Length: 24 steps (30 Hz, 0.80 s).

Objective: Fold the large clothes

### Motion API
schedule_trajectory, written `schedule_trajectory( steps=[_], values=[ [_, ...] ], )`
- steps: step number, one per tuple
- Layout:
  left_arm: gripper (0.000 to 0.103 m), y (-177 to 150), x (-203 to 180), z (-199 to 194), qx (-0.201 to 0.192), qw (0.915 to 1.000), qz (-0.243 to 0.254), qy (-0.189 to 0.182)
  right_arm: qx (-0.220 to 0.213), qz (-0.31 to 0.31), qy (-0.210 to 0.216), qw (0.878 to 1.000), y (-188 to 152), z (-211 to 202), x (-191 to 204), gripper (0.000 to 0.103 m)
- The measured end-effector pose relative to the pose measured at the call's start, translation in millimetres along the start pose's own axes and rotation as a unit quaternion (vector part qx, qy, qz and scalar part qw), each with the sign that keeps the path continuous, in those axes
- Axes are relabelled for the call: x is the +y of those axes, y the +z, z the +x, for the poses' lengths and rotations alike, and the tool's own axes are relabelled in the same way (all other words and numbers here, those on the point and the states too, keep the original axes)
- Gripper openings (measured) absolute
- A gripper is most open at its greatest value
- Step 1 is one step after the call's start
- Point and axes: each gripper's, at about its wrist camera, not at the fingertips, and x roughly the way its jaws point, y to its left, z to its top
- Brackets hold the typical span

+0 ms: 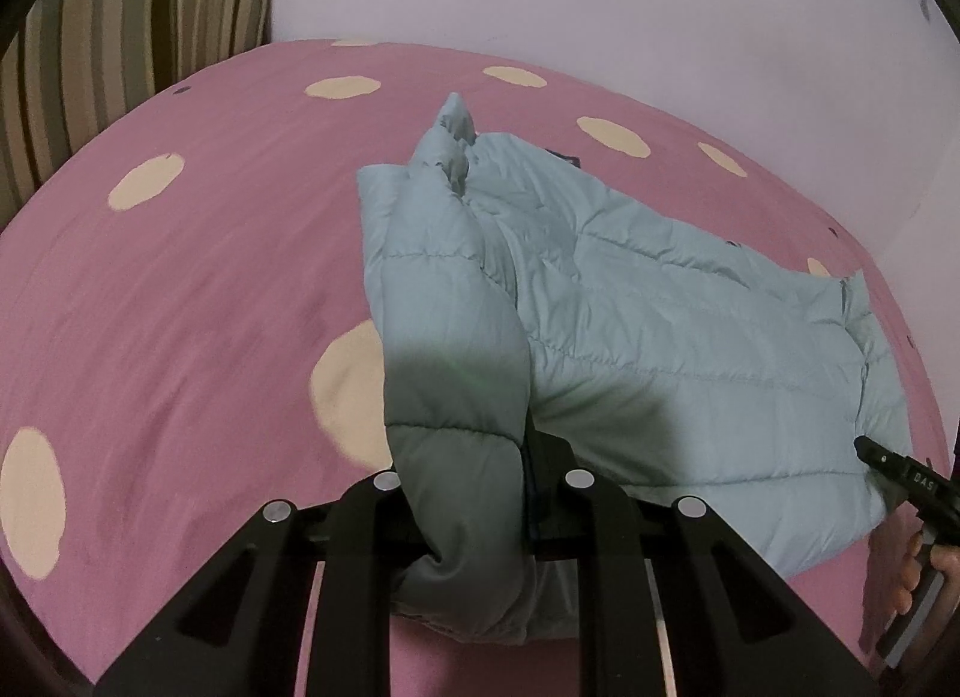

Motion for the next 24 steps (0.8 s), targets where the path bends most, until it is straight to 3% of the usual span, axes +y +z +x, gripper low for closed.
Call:
schedule_trajectory(
  steps=[11,24],
  values=[
    [0.020,-26.3,13.3,-8.4,0.008,0.9999,-0.006,0.004,0.007,-0.005,0.002,1.000,-7.2,-4.2,-0.4,0.021],
    [0.032,-34.6,13.2,-7.2,0.011,0.9996,0.001,0.028,-0.006,-0.003,-0.023,1.000,-12.7,-11.5,-2.2,0.042]
  ],
)
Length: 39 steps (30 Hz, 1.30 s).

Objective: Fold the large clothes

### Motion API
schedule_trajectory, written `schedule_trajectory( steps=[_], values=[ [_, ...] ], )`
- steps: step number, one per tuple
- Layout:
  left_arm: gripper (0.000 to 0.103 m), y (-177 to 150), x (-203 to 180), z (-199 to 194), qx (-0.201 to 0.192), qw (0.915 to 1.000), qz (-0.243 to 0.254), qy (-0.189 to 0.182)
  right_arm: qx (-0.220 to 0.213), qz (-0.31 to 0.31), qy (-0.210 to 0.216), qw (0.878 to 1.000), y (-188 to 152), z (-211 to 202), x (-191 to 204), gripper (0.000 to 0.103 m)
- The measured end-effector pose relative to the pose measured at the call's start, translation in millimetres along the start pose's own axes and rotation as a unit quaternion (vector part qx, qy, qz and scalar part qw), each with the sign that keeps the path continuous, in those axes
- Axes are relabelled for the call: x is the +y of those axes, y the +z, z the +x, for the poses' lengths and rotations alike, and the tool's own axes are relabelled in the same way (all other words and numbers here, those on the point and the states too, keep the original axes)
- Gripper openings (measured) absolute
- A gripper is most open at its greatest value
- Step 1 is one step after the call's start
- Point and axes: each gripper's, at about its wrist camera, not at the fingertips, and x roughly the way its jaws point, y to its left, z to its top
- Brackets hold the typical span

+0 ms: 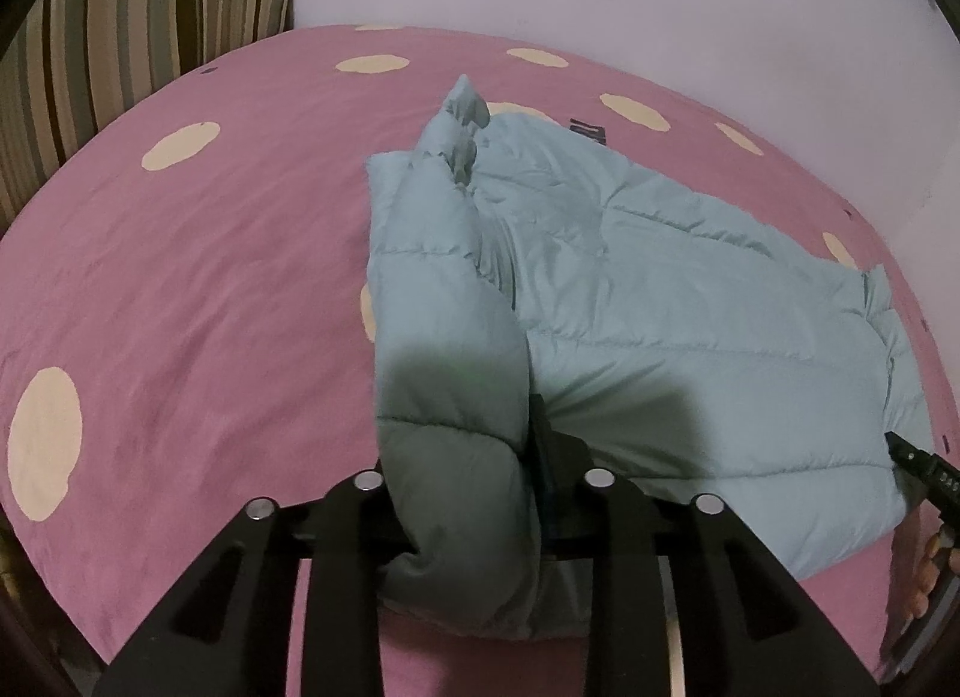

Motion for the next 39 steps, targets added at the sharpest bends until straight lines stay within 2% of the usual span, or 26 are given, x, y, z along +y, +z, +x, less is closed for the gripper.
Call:
schedule_trajectory(
  steps=[4,7,9,15,18,19,21,23,29,34,39],
  values=[
    [0.043,-0.9,3.8,-3.1,0.003,1.0000,-0.005,0.007,-0.008,0.003,-0.013,1.000,-3.2,-7.4,-2.8,0.053],
    [0.049,-3.4,6.7,-8.6,0.002,0.9999,-0.009,0.005,-0.017,0.007,-0.023,1.000,-5.2,-15.9,-5.4,0.056],
    [0.055,-5.0,7.2,-12.1,0.002,0.9999,-0.009,0.005,-0.023,0.009,-0.029,0.999,-6.2,-21.9,-8.0,0.056],
    [0.062,-9.8,13.2,-25.6,-0.006,0.9999,-0.007,0.011,-0.054,0.005,-0.065,0.996,-7.6,-46.7,-9.2,0.056],
    [0.064,-10.8,17.3,-34.0,-0.011,0.9999,-0.011,0.008,-0.075,-0.004,-0.080,0.994,-5.5,-61.5,-3.5,0.046],
    [0.065,-10.8,19.1,-37.5,-0.012,0.9998,-0.012,0.006,-0.083,-0.010,-0.084,0.993,-4.3,-67.6,0.2,0.046],
    [0.069,-10.2,21.0,-43.2,-0.017,0.9998,-0.012,0.006,-0.094,-0.017,-0.082,0.992,-2.9,-75.6,6.7,0.045],
    [0.069,-8.0,22.1,-46.0,-0.019,0.9998,-0.010,0.006,-0.099,-0.027,-0.073,0.992,-1.2,-80.8,16.1,0.045],
    [0.070,4.9,23.2,-46.6,-0.014,0.9998,-0.011,-0.005,-0.081,-0.062,-0.049,0.994,3.8,-68.8,52.7,0.046],
    [0.070,16.9,15.9,-41.4,-0.012,0.9998,0.016,0.001,-0.055,-0.104,-0.026,0.993,6.4,-43.0,98.6,0.046],
    [0.070,24.2,15.1,-28.6,0.003,0.9998,0.018,0.003,-0.034,-0.132,-0.019,0.991,10.7,-12.5,137.8,0.046]
  ],
)
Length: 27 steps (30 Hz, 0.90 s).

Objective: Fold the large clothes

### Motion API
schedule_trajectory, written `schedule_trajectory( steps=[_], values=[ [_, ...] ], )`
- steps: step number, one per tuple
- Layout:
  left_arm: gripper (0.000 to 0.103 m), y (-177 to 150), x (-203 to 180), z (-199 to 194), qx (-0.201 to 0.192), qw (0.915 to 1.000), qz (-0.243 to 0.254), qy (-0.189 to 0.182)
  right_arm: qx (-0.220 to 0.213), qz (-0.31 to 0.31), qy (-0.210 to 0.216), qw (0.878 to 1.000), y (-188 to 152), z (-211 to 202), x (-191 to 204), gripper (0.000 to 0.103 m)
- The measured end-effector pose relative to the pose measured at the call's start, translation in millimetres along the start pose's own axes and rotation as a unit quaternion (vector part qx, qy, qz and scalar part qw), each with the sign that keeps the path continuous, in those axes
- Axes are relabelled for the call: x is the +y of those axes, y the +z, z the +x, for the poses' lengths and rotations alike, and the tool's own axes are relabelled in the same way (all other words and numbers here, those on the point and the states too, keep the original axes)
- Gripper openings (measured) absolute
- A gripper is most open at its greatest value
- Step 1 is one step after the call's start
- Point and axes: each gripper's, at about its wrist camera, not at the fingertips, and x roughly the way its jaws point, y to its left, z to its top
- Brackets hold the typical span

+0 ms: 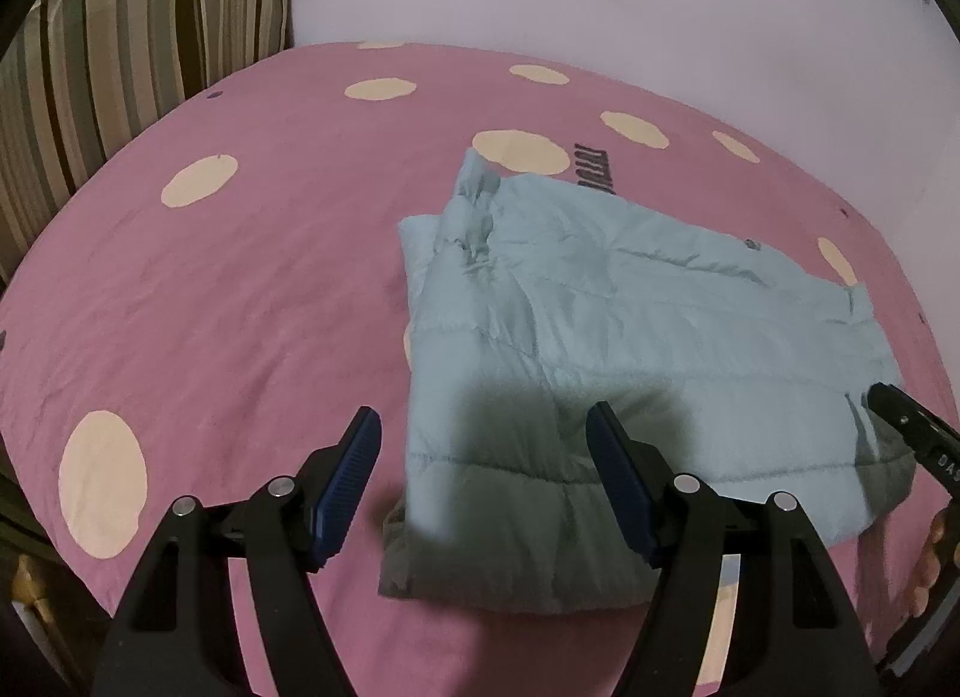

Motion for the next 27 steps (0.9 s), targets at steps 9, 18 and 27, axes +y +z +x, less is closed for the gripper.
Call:
schedule_trajectory(
  steps=[9,18,27],
  values=[
    [0.070,-0.5,4.5,10.9,0.005,1.0000,-0.007,0.005,0.020,-0.031,0.003,0.999,7.9,35.7,40.2,0.045],
    [0.070,1.1,6.5,21.5,0.011,0.9999,-0.008,0.003,0.045,-0.057,-0.031,0.997,-8.0,66.7,48.9,0.046],
    [0.070,6.2,1.9,34.7,0.018,0.9998,-0.005,-0.005,0.053,-0.060,-0.041,0.996,-12.5,79.4,50.0,0.046]
  ],
)
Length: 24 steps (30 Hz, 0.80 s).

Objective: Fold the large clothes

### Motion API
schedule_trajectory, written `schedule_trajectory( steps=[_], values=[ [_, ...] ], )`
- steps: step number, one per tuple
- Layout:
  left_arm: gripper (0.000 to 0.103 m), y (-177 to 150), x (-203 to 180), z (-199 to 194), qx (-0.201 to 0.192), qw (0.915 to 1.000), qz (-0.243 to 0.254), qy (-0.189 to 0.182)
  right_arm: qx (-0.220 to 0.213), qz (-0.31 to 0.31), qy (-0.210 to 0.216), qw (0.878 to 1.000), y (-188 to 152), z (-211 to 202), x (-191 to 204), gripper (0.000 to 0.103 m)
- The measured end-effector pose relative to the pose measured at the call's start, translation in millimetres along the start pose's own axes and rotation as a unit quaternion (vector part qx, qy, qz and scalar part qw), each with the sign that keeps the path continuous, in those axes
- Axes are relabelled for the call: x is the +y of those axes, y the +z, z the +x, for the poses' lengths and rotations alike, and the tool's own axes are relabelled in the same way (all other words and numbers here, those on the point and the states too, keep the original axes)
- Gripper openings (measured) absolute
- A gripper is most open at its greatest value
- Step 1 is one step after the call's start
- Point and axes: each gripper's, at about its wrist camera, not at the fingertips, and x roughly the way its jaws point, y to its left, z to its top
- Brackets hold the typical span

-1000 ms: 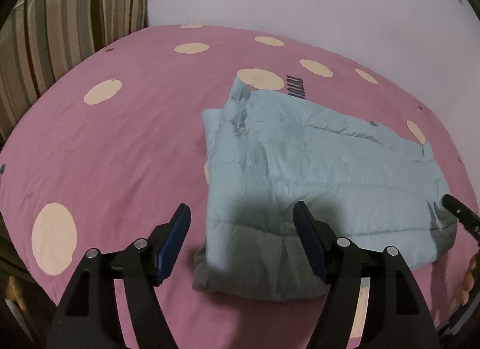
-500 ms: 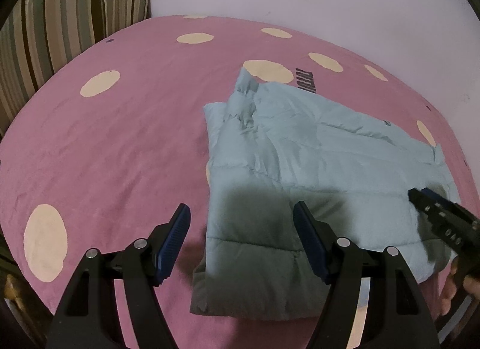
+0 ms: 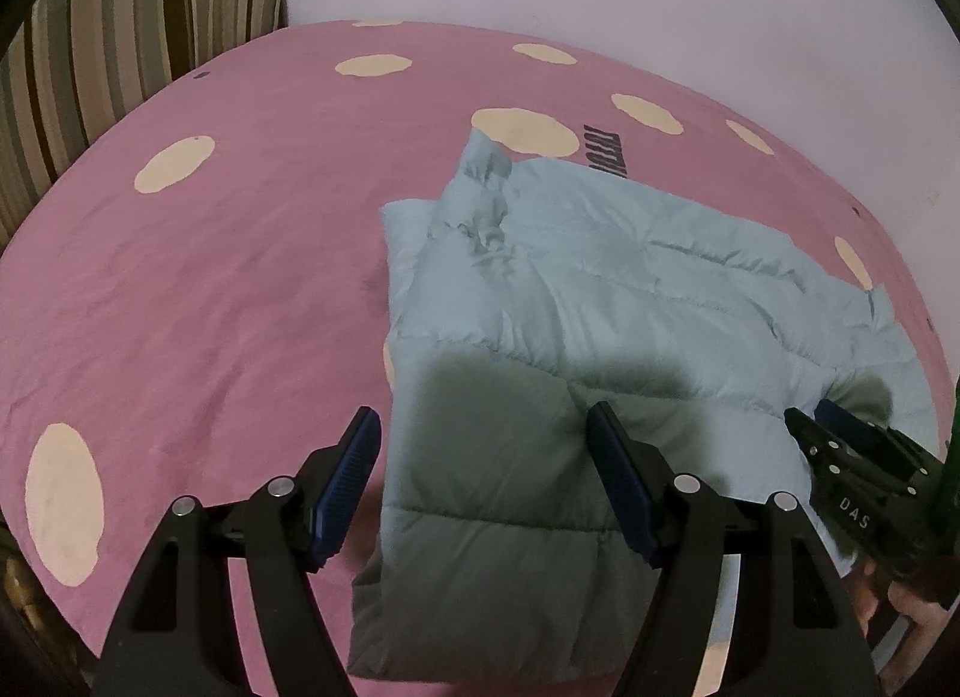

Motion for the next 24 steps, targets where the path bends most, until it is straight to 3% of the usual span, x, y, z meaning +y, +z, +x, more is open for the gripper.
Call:
schedule_trajectory(
  steps=[20,24],
  values=[
    [0.075,11.0,2.1,35.1,0.030,0.9993,-0.010,-0.017,-0.002,-0.005,-0.009,1.000,-2.3,4.8,2.1,0.046],
    [0.070,10.0,1.8,41.4,0.037,0.9990,-0.006,-0.024,-0.005,-0.008,-0.013,1.000,-2.7,5.9,3.8,0.046]
  ],
)
